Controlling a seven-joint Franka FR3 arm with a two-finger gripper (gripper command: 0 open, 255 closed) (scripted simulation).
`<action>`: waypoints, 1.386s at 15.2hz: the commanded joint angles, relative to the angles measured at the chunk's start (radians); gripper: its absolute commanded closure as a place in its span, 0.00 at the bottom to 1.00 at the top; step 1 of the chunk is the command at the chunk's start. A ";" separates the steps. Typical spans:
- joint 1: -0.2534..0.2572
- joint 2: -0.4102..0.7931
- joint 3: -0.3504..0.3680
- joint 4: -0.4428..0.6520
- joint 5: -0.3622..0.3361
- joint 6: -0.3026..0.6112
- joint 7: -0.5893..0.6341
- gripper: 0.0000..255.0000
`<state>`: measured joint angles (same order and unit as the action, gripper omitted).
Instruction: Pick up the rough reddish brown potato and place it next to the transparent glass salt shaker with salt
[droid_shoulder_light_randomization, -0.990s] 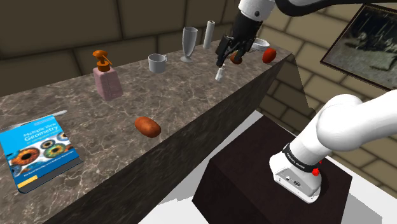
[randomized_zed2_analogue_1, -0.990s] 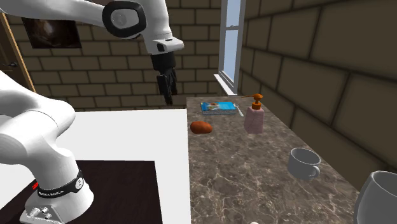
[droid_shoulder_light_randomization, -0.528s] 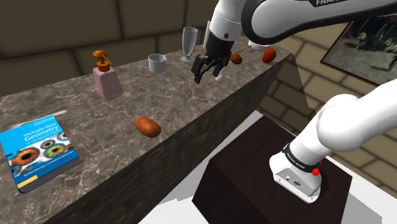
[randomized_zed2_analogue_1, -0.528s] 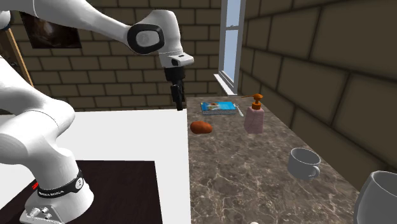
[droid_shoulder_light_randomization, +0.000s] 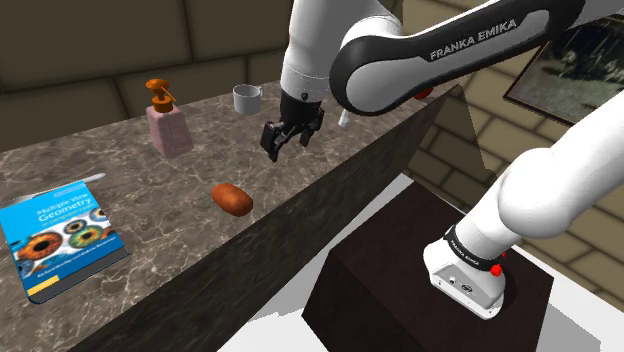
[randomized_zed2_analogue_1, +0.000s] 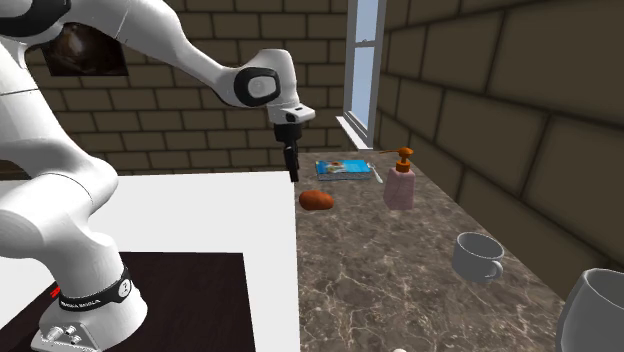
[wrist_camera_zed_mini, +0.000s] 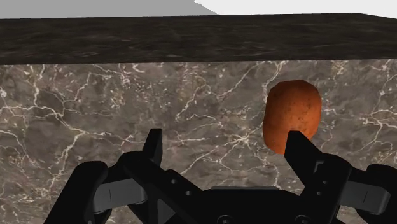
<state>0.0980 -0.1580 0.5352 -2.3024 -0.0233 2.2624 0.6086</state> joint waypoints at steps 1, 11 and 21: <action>-0.001 0.086 0.032 0.039 -0.063 0.029 0.061 0.00; 0.134 0.495 0.041 0.290 -0.397 0.046 0.345 0.00; 0.157 0.570 0.001 0.284 -0.463 0.114 0.387 0.00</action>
<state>0.2539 0.4098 0.5375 -2.0185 -0.4846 2.3743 0.9934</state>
